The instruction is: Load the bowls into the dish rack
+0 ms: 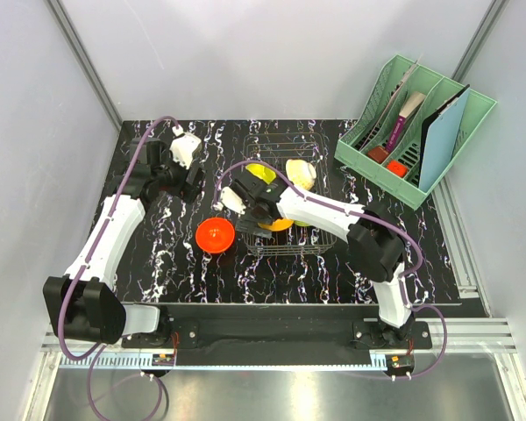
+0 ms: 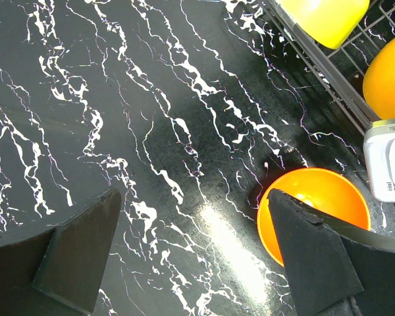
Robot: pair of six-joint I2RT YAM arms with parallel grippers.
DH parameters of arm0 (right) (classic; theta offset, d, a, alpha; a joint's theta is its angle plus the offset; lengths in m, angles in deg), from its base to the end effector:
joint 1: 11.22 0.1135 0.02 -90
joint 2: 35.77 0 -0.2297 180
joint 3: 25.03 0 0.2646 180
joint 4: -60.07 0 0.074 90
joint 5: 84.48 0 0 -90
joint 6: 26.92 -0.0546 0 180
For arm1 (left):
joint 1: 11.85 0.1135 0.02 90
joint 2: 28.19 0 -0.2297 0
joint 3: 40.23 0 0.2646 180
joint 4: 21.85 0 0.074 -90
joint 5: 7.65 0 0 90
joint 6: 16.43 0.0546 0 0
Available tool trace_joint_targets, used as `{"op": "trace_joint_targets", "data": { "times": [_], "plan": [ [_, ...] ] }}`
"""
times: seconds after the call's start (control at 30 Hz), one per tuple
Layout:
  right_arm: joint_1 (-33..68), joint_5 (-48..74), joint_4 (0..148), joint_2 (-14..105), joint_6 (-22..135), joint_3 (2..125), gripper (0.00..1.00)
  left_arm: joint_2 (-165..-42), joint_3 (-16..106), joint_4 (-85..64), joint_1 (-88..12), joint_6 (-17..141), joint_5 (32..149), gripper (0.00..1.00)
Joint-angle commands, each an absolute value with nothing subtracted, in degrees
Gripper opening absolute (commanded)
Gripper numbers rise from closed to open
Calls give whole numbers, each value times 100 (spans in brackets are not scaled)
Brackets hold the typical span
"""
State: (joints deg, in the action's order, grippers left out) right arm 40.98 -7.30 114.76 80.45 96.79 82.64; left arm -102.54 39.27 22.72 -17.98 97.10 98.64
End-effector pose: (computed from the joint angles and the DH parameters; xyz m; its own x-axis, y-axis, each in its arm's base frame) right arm 0.2795 0.3406 0.1666 -0.0616 -0.9624 -0.2646 -0.8937 0.1712 -0.4147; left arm 0.3158 -0.0493 0.2782 -0.4519 0.4339 -0.7794 0.5436 0.8267 0.1451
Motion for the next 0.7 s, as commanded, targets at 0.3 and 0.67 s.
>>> {"op": "trace_joint_targets", "data": {
  "times": [0.3, 0.67],
  "plan": [
    [3958, 130, 11967, 8280, 9155, 8810, 100, -10193, 4082, 2008, -1748, 9686, 9984, 99],
    [3782, 24, 12064, 7831, 9305, 8853, 100, -10193, 4126, 2017, -1748, 9616, 10028, 99]
  ]
}}
